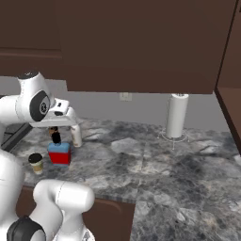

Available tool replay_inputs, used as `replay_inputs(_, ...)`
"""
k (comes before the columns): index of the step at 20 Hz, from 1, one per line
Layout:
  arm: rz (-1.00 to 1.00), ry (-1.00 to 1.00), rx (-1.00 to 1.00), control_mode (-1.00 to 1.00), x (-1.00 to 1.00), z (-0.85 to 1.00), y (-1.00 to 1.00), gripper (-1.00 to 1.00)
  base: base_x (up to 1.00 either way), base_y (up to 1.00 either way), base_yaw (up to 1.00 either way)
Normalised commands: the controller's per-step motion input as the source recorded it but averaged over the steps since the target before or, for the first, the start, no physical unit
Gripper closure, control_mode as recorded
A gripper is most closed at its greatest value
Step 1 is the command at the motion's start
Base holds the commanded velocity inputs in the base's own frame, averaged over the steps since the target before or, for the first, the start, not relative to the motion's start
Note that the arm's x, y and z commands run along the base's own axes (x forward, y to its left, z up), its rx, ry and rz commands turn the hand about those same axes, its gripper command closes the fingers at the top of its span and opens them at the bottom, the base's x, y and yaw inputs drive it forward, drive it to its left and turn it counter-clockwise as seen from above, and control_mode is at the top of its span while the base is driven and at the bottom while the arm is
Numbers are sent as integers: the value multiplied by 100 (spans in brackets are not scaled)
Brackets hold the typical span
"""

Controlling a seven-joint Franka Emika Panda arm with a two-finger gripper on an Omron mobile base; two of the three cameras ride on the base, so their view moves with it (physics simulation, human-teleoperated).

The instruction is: Sort all alcoholic drinks to one cabinet, and non-alcoholic drinks to the other.

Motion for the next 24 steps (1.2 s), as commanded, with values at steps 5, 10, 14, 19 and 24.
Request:
replay_inputs(5,0,2,-2,-100,-47,-11,33,-100,0,0,0)
replay_inputs(10,0,7,-2,-100,-50,-16,29,-100,0,0,0)
replay_inputs(14,0,6,0,-100,-40,-21,34,-100,0,0,0)
replay_inputs(19,0,3,0,-100,-21,-23,29,-100,0,0,0)
replay_inputs(24,0,1,1,-100,-1,-22,27,-100,0,0,0)
